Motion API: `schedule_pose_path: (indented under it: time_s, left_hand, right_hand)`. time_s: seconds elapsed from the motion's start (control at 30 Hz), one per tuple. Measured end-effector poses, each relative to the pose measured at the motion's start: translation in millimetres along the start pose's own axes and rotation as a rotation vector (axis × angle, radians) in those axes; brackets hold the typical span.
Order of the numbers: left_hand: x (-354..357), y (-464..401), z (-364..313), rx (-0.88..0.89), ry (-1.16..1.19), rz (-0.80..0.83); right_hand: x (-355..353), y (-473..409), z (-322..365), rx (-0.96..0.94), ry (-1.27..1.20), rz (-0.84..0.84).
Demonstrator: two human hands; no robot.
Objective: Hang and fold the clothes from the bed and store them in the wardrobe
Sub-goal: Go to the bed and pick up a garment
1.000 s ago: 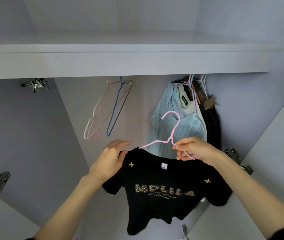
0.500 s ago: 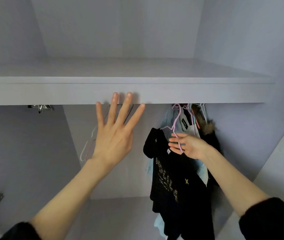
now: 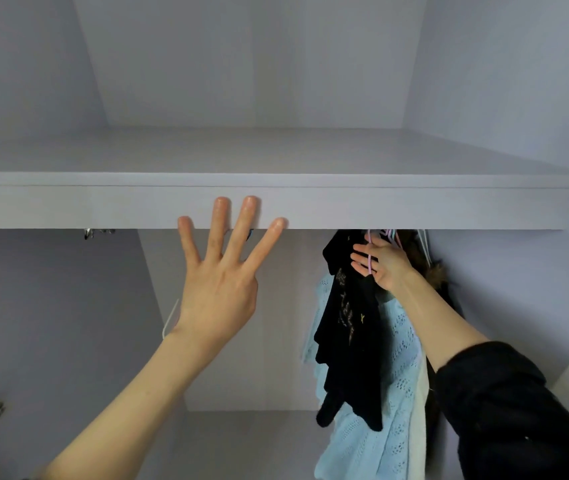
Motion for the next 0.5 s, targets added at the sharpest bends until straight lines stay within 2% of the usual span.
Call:
schedule_pose_path:
  time_s: [0.07,0.23,0.5]
  left_hand:
    - [1,0,0,-0.002,-0.009,-0.001]
    - [1,0,1,-0.011,-0.016,0.003]
    - [1,1,-3,-0.057,-0.016,0.029]
  right_hand:
    - [-5,-4,-1,-0.010,0.037,-0.032]
    - [-34,-8,-3,0.001,0.115,-0.256]
    - [-36,-1,-23,0.063,0.158,-0.266]
Point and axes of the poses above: each hand's wrist, its own y-axis away from the middle knuckle, its own x-axis out of the palm, z = x × y, the point moved 7 cm from there along -y, towards the middle knuckle, and after that the axes turned 6 degrees about z, right-handed, at the moved point
